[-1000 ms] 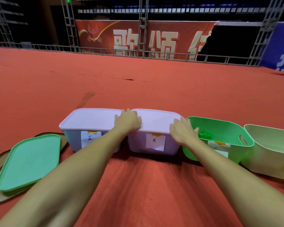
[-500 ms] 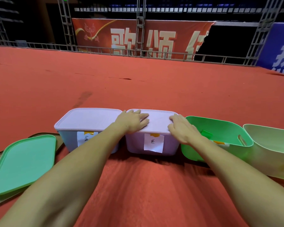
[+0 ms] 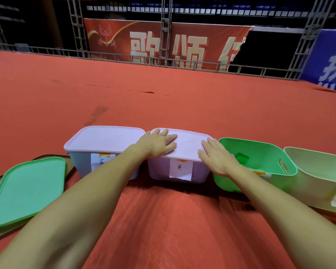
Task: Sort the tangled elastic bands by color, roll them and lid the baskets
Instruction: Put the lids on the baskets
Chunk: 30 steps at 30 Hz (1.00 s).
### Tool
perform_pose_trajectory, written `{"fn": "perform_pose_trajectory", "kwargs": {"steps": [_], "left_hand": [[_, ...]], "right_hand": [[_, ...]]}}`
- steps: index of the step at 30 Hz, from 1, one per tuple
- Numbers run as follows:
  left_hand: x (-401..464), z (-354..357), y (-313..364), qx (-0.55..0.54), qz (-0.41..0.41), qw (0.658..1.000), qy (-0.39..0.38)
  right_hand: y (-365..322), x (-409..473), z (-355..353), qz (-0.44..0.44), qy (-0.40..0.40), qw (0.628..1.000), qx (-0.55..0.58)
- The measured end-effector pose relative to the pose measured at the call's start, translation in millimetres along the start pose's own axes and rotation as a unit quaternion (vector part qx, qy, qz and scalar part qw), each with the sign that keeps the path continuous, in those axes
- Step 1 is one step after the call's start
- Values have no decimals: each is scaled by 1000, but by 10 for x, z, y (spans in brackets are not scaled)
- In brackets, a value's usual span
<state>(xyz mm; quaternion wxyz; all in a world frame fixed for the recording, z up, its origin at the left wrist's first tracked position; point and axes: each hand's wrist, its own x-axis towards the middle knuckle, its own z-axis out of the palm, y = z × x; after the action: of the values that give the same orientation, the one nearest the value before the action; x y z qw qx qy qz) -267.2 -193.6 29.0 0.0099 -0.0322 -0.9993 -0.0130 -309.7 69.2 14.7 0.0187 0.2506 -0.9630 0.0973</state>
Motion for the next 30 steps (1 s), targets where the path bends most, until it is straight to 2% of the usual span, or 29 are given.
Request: {"fn": "perform_pose_trajectory", "kwargs": {"steps": [7,12,18,22,27,30], "left_hand": [[80,-15,-9,-33,-30,998,-33],[143,4,-27,-42,-43,998,-32],[126,-16,-9,-45,-56,997,-37],[-7,-105,-57,-61,-44,997,-32],[-78,-154,-147,-51,-53,996,-45],[-88,-104,-129,-86,-57,994,-37]], "right_hand": [[71,225,-119,5,-68,998,1],[115,323,-154,-26,-52,996,60],[39,403,-74,11,21,996,85],[60,397,-113,14,16,990,137],[126,279,-117,4,46,975,217],[107,263,-118,19,39,979,199]]}}
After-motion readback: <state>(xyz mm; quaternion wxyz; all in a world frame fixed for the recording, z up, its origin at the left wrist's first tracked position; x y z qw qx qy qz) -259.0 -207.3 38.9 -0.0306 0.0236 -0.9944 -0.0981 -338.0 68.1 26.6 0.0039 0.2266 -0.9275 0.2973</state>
